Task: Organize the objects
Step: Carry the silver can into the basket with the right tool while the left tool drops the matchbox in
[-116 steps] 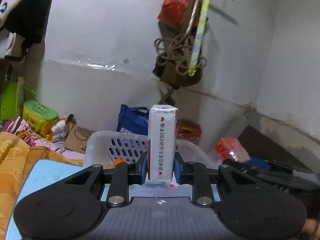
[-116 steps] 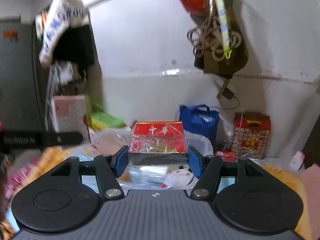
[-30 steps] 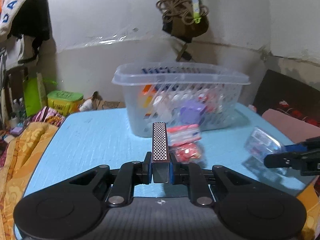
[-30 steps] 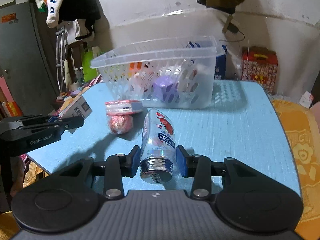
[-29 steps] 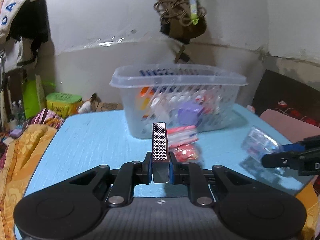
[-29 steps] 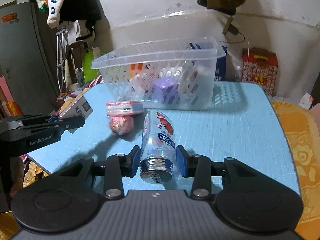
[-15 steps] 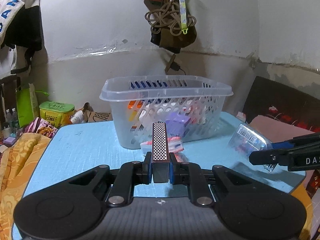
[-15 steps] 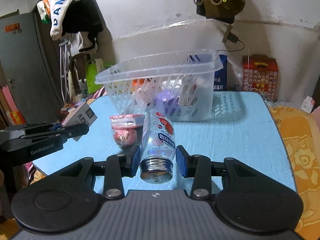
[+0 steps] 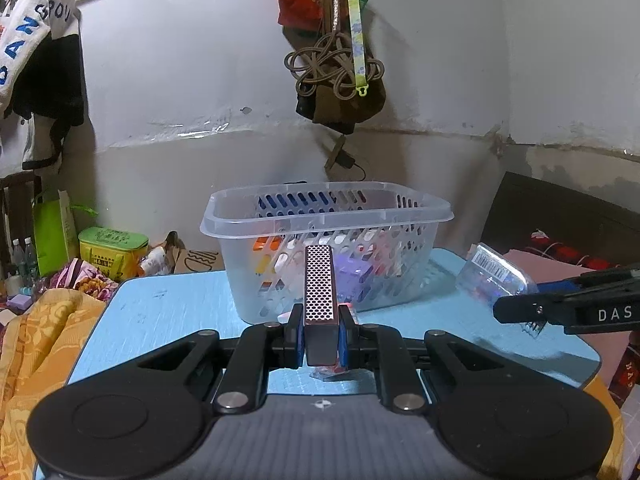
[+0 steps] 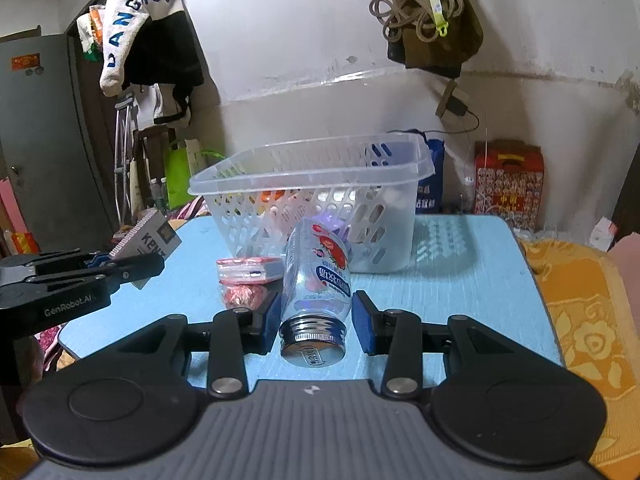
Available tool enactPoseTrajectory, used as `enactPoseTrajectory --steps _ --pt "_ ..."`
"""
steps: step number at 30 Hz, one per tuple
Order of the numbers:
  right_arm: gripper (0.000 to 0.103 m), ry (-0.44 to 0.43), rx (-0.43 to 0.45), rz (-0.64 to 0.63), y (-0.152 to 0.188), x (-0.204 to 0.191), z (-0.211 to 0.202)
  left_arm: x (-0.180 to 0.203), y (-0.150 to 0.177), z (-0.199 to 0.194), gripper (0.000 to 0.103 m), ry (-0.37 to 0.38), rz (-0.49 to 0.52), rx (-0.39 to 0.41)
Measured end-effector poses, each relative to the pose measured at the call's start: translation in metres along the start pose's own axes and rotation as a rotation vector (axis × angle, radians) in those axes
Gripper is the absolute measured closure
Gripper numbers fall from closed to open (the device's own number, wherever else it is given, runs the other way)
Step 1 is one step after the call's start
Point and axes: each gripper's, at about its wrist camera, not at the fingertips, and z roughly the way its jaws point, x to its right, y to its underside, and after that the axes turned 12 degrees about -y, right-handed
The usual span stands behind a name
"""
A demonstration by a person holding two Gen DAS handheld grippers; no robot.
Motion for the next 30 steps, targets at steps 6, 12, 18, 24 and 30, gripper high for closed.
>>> enactPoseTrajectory --steps 6,12,18,24,30 --pt "0.06 -0.007 0.013 0.008 -0.002 0.002 0.0 -0.001 -0.001 -0.001 0.084 0.011 0.007 0.007" --pt "0.06 -0.009 0.039 0.014 -0.005 0.004 -0.005 -0.003 -0.002 -0.003 0.084 0.013 0.003 0.015" --pt "0.06 -0.012 0.093 0.023 -0.019 0.009 -0.018 -0.009 -0.009 -0.003 0.084 0.016 -0.026 0.008" --pt "0.06 -0.002 0.152 0.028 -0.044 0.016 -0.021 -0.005 -0.029 -0.001 0.084 0.063 -0.027 0.006" --pt "0.06 -0.002 0.178 0.054 -0.081 0.027 0.007 -0.005 -0.068 0.035 0.084 0.096 -0.094 -0.021"
